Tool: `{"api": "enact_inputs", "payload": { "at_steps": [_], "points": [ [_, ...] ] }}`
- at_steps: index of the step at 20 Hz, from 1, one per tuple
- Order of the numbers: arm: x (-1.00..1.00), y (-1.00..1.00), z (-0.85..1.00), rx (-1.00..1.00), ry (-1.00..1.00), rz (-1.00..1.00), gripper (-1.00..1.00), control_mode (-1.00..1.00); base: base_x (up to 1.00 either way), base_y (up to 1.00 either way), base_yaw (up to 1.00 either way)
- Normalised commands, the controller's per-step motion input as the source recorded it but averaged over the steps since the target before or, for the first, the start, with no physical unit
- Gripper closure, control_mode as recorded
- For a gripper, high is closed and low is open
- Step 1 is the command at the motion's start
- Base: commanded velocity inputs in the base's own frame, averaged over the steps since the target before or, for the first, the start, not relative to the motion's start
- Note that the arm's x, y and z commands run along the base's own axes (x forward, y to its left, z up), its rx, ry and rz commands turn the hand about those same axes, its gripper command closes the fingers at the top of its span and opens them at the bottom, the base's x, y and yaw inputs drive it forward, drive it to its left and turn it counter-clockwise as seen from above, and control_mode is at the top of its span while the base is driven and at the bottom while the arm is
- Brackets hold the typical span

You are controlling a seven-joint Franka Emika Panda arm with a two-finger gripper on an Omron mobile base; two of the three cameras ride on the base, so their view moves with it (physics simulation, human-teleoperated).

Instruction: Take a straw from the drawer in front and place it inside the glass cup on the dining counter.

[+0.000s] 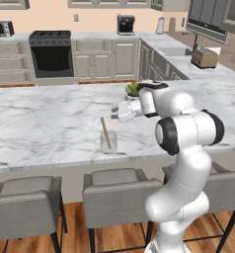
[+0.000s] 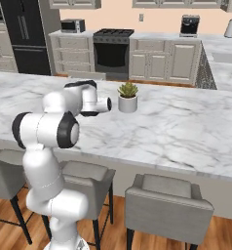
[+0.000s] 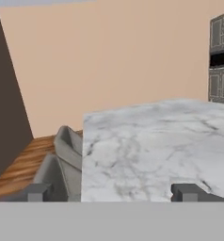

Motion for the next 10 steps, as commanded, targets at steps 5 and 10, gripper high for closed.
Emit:
{"api": "enact_inputs", "payload": {
  "at_steps": [5, 10],
  "points": [
    [-0.19, -0.28, 0.95, 0.05, -0.13, 0.0, -1.0, -1.0, 0.0, 0.0, 0.0],
    [-0.63, -0.02, 0.89, -0.01, -0.05, 0.0, -1.0, -1.0, 0.0, 0.0, 0.0]
  ]
}}
